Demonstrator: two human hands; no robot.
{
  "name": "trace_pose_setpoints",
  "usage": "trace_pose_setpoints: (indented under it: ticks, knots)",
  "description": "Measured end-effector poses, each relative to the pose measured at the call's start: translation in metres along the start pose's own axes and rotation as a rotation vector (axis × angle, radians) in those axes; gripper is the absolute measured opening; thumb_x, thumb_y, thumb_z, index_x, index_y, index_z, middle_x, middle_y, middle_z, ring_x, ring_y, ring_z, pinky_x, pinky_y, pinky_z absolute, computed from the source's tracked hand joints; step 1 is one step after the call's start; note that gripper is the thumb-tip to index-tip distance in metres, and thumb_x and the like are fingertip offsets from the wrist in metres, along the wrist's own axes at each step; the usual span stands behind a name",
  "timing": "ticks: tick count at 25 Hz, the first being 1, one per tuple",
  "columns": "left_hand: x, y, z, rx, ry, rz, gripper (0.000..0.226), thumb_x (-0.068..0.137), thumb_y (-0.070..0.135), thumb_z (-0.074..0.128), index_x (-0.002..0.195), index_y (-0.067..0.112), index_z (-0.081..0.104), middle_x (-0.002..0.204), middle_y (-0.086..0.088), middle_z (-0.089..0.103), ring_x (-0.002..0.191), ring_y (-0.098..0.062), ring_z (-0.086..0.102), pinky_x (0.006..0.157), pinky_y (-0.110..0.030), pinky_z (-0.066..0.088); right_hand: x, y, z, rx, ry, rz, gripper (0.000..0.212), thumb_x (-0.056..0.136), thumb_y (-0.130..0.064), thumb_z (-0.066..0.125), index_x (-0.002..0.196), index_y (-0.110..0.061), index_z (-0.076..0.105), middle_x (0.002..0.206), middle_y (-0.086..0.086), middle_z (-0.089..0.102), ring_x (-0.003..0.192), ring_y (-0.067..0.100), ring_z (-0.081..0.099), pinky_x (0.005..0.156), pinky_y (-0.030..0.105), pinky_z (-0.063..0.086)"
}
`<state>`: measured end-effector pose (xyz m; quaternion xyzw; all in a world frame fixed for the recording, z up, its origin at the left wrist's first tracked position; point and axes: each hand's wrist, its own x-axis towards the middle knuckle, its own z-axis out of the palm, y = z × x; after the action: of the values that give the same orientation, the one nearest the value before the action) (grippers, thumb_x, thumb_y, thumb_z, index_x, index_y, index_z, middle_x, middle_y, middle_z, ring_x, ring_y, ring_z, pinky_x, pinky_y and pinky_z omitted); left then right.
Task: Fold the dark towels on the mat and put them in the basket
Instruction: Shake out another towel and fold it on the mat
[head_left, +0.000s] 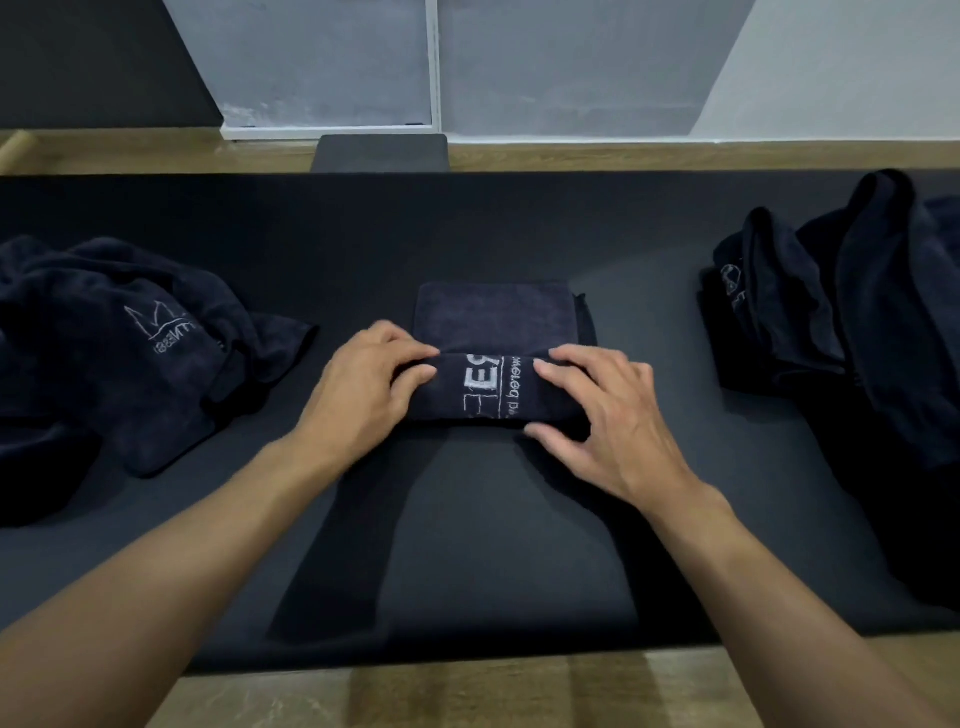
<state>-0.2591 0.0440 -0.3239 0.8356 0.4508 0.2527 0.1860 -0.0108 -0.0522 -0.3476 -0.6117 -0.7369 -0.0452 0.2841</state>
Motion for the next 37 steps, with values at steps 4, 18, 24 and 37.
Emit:
trace_pose_setpoints:
  ticks: [4, 18, 24, 37]
  knots:
    - [-0.021, -0.005, 0.008, 0.36, 0.046, 0.458, 0.035, 0.089, 0.018, 0.06, 0.122, 0.005, 0.065, 0.117, -0.012, 0.063, 0.102, -0.031, 0.06, 0.085, -0.04, 0.047, 0.003, 0.006, 0.001, -0.007, -0.107, 0.035, 0.056, 0.074, -0.031, 0.083, 0.125, -0.02, 0.062, 0.125, -0.004, 0.06, 0.113, 0.018, 0.052, 0.087, 0.031, 0.031]
    - [0.025, 0.002, -0.003, -0.337, -0.166, -0.242, 0.017, 0.086, 0.024, 0.07, 0.099, 0.034, 0.067, 0.096, 0.008, 0.069, 0.095, -0.015, 0.064, 0.095, -0.04, 0.05, 0.011, 0.006, -0.003, 0.077, -0.099, 0.109, 0.052, 0.084, -0.052, 0.064, 0.127, -0.025, 0.059, 0.12, -0.006, 0.059, 0.104, 0.017, 0.053, 0.089, 0.035, 0.044]
    - [-0.016, -0.006, 0.003, 0.063, -0.037, 0.169, 0.061, 0.078, 0.06, 0.06, 0.125, 0.022, 0.063, 0.115, 0.008, 0.066, 0.098, -0.012, 0.06, 0.092, -0.016, 0.04, 0.03, 0.013, -0.017, 0.394, -0.282, 0.315, 0.036, 0.081, -0.04, 0.076, 0.114, -0.03, 0.066, 0.105, -0.013, 0.069, 0.097, 0.009, 0.058, 0.088, 0.025, 0.042]
    - [0.007, -0.004, 0.007, 0.275, 0.144, 0.287, 0.037, 0.093, 0.044, 0.06, 0.114, 0.015, 0.066, 0.11, -0.001, 0.063, 0.09, -0.024, 0.056, 0.083, -0.037, 0.051, 0.016, 0.01, 0.0, -0.001, -0.083, 0.046, 0.059, 0.066, -0.037, 0.086, 0.119, -0.023, 0.062, 0.13, -0.008, 0.06, 0.12, 0.017, 0.053, 0.088, 0.032, 0.03]
